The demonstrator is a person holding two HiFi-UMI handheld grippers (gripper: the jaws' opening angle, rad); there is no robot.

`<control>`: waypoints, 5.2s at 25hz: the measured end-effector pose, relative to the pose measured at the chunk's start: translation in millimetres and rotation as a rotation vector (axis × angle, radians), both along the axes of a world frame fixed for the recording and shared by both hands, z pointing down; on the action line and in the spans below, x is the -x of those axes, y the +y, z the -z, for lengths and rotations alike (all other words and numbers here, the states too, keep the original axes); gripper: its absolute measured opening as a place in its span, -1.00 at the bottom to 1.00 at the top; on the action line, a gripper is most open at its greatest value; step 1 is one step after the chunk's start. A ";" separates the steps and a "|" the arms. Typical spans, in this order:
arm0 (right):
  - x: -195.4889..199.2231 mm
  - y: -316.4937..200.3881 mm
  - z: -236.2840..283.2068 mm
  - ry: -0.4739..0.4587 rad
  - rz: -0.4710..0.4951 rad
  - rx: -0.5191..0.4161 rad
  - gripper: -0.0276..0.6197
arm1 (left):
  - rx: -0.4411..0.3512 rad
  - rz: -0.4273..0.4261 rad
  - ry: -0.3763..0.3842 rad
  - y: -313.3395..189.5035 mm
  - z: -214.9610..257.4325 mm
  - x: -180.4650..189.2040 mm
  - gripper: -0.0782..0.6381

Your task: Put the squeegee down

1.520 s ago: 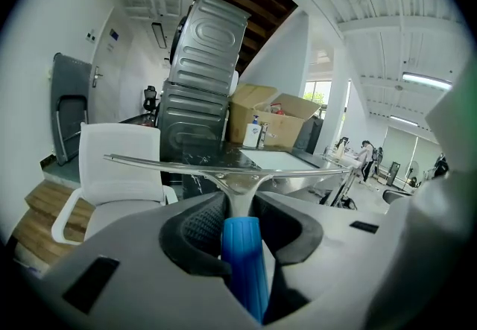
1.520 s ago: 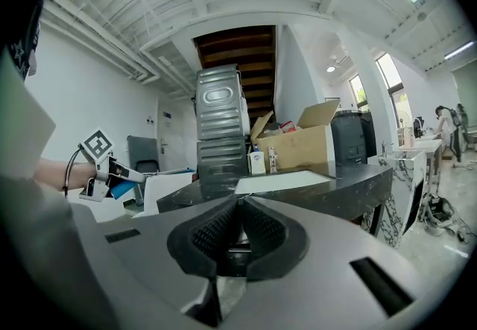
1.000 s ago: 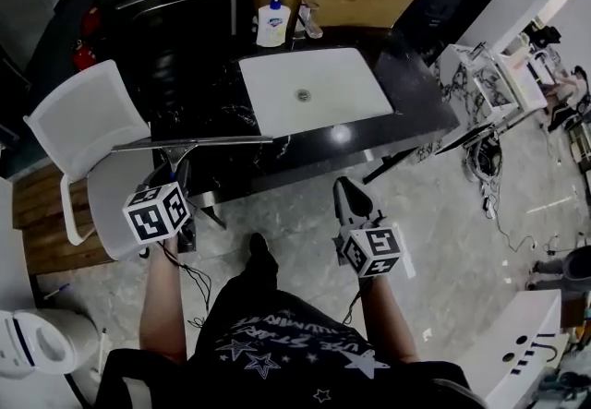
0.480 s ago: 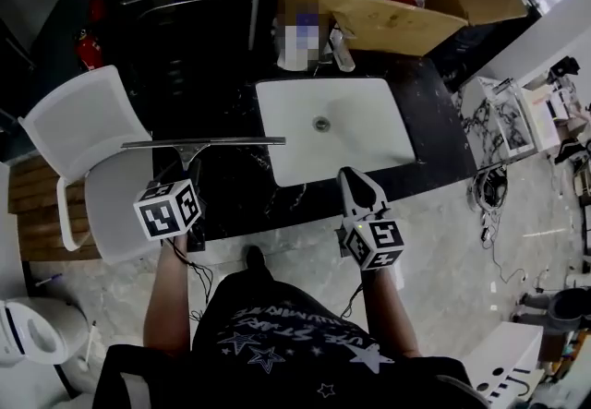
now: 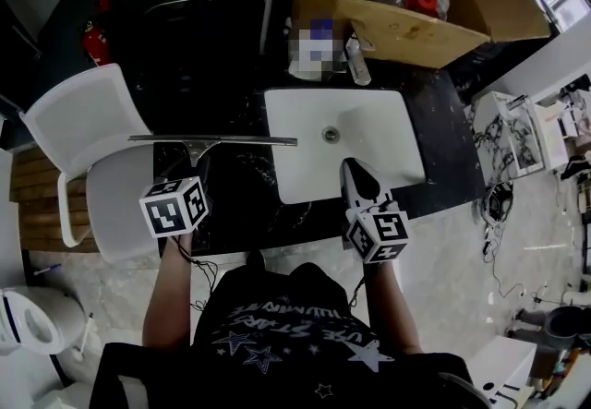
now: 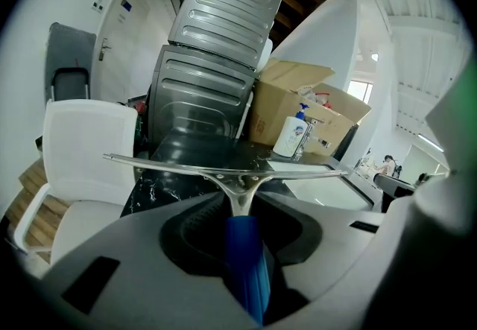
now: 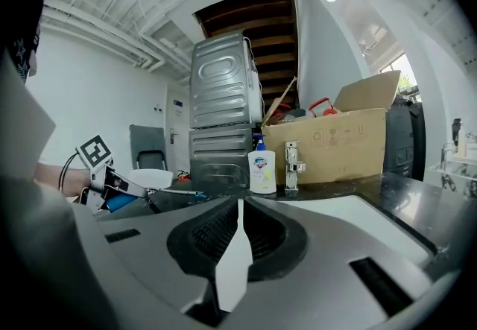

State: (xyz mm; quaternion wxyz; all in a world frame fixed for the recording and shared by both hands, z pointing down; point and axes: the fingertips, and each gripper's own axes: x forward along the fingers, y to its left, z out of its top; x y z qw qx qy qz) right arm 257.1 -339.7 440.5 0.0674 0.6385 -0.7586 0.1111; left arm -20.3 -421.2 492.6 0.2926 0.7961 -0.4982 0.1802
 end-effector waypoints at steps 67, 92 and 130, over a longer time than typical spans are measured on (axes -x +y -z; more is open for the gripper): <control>-66.4 -74.9 -18.4 -0.132 0.204 0.007 -0.75 | 0.155 0.184 -0.201 -27.2 -47.9 -39.1 -0.40; -21.0 -6.3 -5.6 -0.076 -0.058 0.002 -0.75 | -0.014 -0.125 -0.111 -11.3 8.0 -36.1 -0.38; 9.3 243.2 -5.8 -0.105 -0.126 0.012 -0.75 | -0.155 -0.231 -0.098 212.0 51.3 -50.7 -0.73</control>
